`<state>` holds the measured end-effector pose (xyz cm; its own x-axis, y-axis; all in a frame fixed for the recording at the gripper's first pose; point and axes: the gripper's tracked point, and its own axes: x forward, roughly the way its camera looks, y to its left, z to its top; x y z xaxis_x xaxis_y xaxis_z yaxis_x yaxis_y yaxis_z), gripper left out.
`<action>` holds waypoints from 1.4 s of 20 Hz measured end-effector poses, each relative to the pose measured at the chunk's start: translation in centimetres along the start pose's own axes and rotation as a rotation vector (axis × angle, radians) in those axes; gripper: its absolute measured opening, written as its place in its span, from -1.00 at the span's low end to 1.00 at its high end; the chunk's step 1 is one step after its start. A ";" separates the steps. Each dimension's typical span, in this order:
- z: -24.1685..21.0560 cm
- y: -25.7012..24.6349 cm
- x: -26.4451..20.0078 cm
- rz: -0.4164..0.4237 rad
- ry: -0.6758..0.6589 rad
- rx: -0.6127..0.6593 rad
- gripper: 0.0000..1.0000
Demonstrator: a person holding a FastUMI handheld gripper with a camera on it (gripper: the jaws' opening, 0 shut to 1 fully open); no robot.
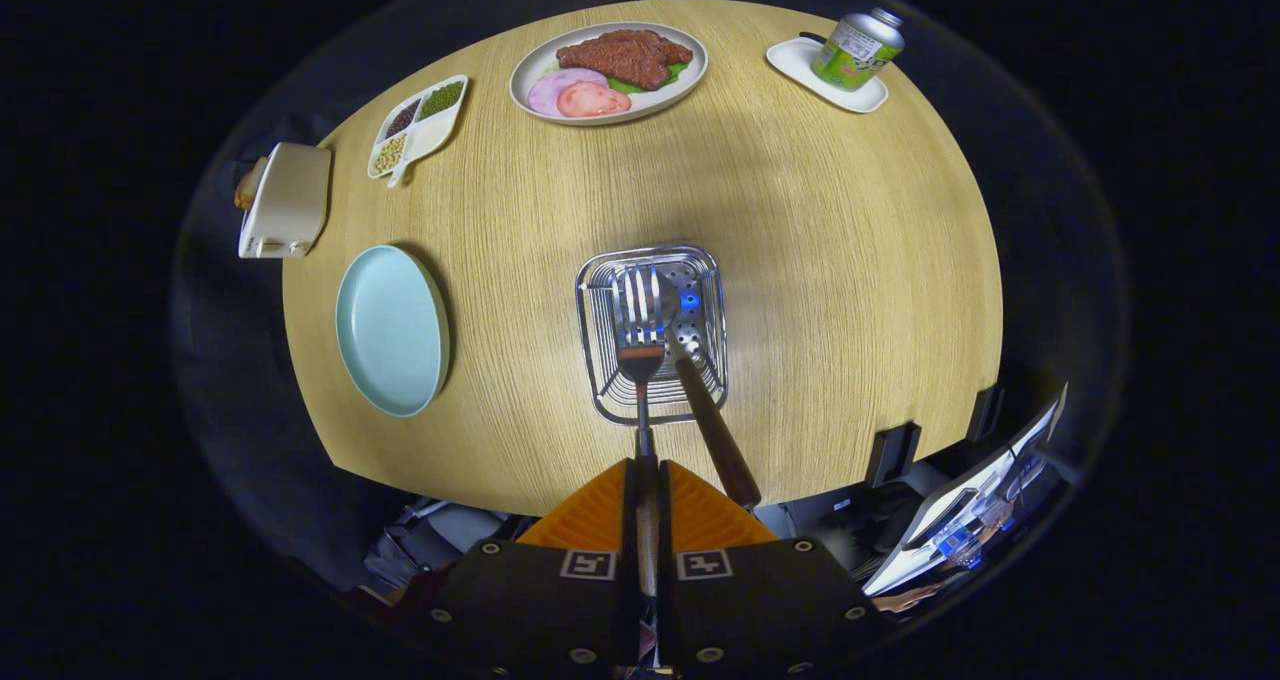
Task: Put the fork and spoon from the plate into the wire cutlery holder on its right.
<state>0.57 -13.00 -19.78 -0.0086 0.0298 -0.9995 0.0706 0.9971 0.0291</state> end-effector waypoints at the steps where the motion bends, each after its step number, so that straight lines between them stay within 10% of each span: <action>1: 0.3 0.1 -0.1 -0.001 -0.013 0.000 -0.83; 5: 1.5 0.6 -1.1 0.000 -0.050 -0.011 -0.67; 14: 4.5 1.2 -3.1 0.023 -0.191 -0.020 0.98; 28: 7.3 1.8 -18.0 0.175 -0.996 0.005 0.98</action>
<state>8.12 -12.23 -1.79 0.8384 0.1015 -0.5356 -0.0052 0.9839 0.1784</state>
